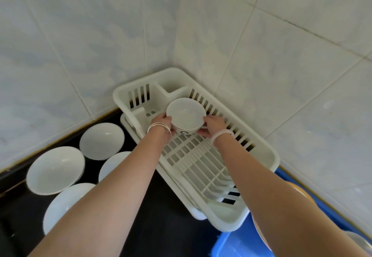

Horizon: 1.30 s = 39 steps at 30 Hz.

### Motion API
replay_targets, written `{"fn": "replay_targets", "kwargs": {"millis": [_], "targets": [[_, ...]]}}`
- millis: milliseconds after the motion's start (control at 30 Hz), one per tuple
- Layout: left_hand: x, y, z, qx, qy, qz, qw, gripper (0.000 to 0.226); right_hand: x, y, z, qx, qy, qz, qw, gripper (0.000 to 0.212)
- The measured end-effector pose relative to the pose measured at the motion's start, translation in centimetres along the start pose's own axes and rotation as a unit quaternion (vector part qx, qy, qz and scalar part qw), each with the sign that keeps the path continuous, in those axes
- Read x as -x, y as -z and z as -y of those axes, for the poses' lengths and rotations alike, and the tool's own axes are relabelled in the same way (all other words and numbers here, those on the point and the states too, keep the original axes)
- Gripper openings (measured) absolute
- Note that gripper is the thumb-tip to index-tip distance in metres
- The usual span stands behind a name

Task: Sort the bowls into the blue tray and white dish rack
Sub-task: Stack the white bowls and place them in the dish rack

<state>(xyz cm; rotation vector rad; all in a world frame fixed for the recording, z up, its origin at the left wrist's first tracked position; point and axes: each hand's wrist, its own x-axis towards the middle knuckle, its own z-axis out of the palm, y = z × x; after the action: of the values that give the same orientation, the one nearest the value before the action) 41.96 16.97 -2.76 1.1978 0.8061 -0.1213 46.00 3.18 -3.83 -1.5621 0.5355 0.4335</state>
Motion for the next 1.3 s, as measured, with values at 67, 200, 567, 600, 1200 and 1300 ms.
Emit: {"fn": "replay_targets", "kwargs": {"millis": [67,200,567,600,1200,1300], "targets": [[-0.1,-0.1,0.2,0.004,-0.005,-0.002,1.0,0.039,-0.2,0.1,-0.2,-0.018,-0.005,0.001,1.0,0.035],[-0.2,-0.2,0.5,0.004,-0.01,-0.008,1.0,0.037,0.1,0.2,-0.4,-0.015,-0.02,0.012,1.0,0.041],[1.1,1.7,-0.2,-0.033,-0.018,-0.028,0.999,0.028,4.3,1.2,0.3,0.099,0.03,-0.009,0.995,0.035],[1.8,2.2,-0.2,-0.041,-0.019,-0.026,0.999,0.028,5.1,1.3,0.4,0.119,0.057,-0.016,0.991,0.035],[17.0,21.4,8.9,-0.217,-0.123,-0.21,0.945,0.039,19.4,-7.4,-12.5,0.312,0.074,0.092,0.943,0.036],[16.8,23.6,11.1,-0.218,-0.11,-0.264,0.933,0.048,18.3,-8.8,-13.9,0.335,0.039,0.086,0.937,0.047]]}}
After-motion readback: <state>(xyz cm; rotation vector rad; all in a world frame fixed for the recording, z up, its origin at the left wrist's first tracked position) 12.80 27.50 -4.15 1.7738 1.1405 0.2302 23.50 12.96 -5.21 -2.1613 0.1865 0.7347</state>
